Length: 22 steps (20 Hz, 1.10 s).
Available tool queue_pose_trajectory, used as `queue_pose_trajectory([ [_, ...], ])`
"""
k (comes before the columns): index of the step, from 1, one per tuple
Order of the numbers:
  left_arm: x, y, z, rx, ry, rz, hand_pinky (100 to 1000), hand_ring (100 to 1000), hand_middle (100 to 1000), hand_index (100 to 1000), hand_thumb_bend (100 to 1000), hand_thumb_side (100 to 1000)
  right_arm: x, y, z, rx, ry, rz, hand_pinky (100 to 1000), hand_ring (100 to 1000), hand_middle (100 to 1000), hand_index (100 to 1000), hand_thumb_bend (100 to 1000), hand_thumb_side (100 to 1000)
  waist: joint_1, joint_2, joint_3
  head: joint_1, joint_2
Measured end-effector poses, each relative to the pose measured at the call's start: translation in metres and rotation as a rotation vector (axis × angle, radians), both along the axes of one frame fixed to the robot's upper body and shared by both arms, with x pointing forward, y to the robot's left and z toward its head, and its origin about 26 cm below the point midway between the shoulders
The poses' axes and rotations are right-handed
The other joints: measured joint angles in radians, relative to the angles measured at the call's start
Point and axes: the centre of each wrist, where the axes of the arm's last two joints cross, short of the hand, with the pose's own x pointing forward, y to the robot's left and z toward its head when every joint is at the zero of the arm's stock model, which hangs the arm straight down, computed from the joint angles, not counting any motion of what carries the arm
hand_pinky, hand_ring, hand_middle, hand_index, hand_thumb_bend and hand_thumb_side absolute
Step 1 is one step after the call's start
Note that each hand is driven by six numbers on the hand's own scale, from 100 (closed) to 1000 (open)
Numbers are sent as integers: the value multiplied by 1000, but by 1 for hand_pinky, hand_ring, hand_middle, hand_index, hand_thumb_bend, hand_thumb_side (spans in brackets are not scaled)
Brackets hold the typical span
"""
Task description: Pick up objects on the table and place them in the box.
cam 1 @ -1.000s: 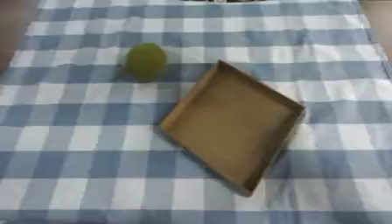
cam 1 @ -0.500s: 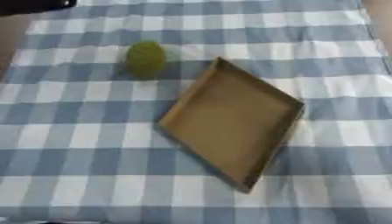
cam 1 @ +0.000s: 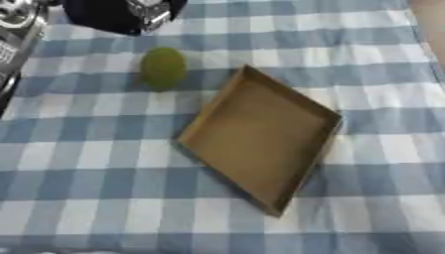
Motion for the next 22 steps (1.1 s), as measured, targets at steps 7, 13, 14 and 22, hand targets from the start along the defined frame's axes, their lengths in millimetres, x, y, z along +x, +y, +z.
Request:
queue_pose_trajectory([
  [7,34,-7,-26,115,153,25,905,847,783,898,462,417,0,0,0,-1,2,1,898,902,618,835,100,535,2,0,-1,1,14],
  [13,47,-4,-35,180,205,77,957,893,817,921,621,436,0,0,0,-3,4,2,898,902,618,835,100,535,6,-1,-2,0,18],
  [14,48,-3,-36,194,204,93,962,899,822,923,631,437,0,1,0,-4,5,3,898,902,618,835,100,536,6,-1,-2,0,18],
  [22,57,6,-40,288,192,234,972,920,830,936,687,409,0,2,0,-7,8,5,898,902,617,835,100,535,8,-1,-6,0,19],
])
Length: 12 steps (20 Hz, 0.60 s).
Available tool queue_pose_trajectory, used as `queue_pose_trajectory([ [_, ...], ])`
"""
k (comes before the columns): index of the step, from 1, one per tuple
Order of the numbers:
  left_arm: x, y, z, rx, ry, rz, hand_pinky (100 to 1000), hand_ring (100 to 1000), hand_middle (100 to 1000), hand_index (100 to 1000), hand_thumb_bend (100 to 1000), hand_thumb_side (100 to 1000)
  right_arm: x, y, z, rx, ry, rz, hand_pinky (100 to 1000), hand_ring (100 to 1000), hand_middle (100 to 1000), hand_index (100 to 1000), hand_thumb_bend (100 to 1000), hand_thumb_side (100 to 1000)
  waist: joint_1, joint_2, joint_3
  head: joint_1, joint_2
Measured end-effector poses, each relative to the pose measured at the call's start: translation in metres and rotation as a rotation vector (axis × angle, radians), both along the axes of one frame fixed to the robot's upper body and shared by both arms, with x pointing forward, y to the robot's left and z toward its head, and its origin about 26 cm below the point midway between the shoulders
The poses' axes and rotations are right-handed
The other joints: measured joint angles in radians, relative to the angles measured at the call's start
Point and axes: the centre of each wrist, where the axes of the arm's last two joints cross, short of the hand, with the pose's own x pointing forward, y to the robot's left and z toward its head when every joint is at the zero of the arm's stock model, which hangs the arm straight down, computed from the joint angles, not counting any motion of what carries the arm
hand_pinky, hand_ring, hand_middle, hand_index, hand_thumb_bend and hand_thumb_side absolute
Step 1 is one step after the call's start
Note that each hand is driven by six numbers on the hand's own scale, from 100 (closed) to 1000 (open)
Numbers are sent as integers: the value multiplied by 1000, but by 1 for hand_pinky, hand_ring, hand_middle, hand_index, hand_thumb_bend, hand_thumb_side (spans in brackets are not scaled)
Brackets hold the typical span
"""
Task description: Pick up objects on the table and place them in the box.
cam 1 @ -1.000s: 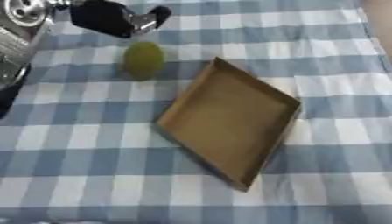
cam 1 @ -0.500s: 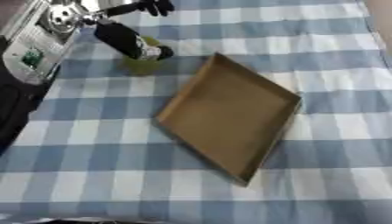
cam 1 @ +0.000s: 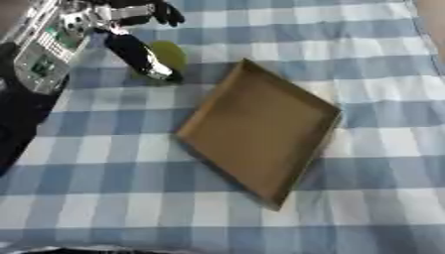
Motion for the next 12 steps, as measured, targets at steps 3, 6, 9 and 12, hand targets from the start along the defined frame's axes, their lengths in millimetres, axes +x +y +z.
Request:
queue_pose_trajectory([
  [3,3,4,-2,24,-31,59,975,925,834,940,688,399,0,0,0,-3,0,1,898,901,617,835,100,535,1,-1,-1,0,0],
  [6,7,7,-4,31,-48,108,973,926,836,943,663,404,0,0,0,-5,1,2,898,901,617,835,100,535,1,-1,-2,0,0],
  [9,12,8,-11,14,-36,145,970,926,842,952,645,400,0,0,0,-5,2,5,899,902,616,835,100,535,1,-1,-5,3,0],
  [12,18,11,-17,-9,-18,183,968,923,837,951,636,397,0,1,0,-4,3,10,899,902,616,835,100,535,1,-1,-6,7,-1],
])
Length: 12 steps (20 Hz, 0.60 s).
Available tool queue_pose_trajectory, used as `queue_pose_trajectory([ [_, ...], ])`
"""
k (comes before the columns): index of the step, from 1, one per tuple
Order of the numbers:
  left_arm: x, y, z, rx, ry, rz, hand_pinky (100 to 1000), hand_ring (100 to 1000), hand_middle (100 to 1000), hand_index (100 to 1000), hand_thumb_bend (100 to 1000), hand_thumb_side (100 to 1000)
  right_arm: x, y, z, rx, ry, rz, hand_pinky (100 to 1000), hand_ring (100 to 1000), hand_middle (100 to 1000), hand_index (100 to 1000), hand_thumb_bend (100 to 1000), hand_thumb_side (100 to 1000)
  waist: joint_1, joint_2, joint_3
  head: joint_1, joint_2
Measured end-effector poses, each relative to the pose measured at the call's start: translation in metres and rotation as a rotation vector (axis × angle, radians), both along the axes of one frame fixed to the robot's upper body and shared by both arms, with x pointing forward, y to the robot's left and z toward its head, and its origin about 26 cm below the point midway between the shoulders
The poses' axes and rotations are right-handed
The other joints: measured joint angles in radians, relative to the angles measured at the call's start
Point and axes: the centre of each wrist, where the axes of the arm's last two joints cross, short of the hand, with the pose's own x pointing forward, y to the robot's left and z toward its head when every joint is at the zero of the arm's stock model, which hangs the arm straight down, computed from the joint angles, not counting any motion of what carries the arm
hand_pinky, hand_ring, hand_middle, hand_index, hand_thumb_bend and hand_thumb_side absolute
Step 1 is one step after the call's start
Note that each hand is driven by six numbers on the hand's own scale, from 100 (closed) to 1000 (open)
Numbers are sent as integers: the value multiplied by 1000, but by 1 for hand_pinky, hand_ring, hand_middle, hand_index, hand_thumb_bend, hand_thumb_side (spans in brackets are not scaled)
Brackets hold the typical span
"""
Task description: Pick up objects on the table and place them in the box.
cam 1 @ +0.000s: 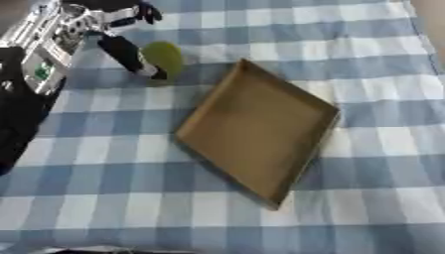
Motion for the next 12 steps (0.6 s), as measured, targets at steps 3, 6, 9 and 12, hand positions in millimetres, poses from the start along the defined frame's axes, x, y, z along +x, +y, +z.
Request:
queue_pose_trajectory([
  [3,5,2,-6,-16,16,27,965,921,832,949,629,400,0,1,0,-1,1,4,899,902,616,835,100,535,-2,0,-2,2,-1],
  [6,9,4,-12,-25,32,55,959,915,808,942,612,403,0,1,0,1,1,5,900,903,616,836,100,535,-4,0,-3,5,-2],
  [9,14,6,-18,-28,49,75,933,885,765,924,580,398,0,2,1,4,-2,9,900,904,616,836,100,535,-4,3,-5,6,-2],
  [12,16,8,-22,-22,64,83,915,860,742,905,551,393,0,3,1,6,-4,12,900,904,616,835,100,535,-5,3,-7,6,-2],
])
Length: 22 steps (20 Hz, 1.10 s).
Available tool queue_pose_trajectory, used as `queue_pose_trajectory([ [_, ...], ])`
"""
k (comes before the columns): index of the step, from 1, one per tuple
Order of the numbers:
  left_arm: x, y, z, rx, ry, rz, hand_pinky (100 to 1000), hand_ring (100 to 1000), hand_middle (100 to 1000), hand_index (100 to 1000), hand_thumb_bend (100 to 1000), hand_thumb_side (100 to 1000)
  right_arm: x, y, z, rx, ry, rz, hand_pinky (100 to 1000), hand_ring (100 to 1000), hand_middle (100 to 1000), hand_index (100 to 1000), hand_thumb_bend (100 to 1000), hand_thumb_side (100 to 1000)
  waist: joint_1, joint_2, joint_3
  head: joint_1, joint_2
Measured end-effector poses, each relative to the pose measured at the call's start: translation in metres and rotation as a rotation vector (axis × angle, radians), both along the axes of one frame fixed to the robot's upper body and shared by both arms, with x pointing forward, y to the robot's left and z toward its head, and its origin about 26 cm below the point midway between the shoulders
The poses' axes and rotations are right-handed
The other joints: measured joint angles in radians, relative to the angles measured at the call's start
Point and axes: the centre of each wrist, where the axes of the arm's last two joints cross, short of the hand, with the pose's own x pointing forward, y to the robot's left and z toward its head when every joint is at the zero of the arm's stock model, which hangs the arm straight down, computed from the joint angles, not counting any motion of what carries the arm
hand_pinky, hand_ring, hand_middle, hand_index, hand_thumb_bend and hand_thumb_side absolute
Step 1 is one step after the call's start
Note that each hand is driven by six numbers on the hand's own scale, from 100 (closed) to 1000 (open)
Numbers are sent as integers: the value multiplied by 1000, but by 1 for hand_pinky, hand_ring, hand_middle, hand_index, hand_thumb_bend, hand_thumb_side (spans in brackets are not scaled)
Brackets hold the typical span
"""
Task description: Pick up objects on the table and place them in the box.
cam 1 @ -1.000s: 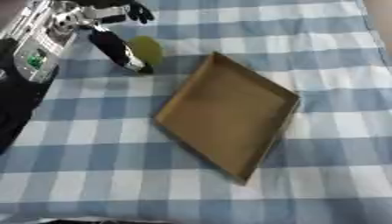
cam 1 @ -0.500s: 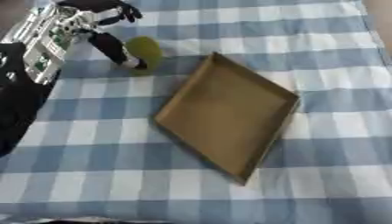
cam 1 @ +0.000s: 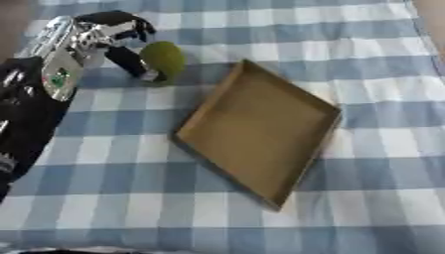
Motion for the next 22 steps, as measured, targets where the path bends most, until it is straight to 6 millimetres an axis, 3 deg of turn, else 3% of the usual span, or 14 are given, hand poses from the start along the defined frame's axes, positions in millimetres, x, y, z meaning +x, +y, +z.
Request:
queue_pose_trajectory([
  [9,4,-3,-10,-2,26,-13,862,773,659,859,343,341,0,0,0,2,0,3,901,903,616,836,100,536,-4,1,-6,4,0],
  [13,5,-3,-11,-4,17,-18,790,680,570,787,109,236,0,1,0,7,0,6,901,904,616,836,100,536,-4,1,-7,5,0],
  [17,3,-5,-8,-11,-9,-19,689,593,527,740,100,157,0,1,0,8,1,7,901,903,616,836,100,536,-2,1,-6,5,0],
  [22,-7,-14,9,-41,-113,-61,566,520,457,672,100,254,0,1,0,10,1,9,900,903,618,836,100,537,-4,1,5,4,0],
])
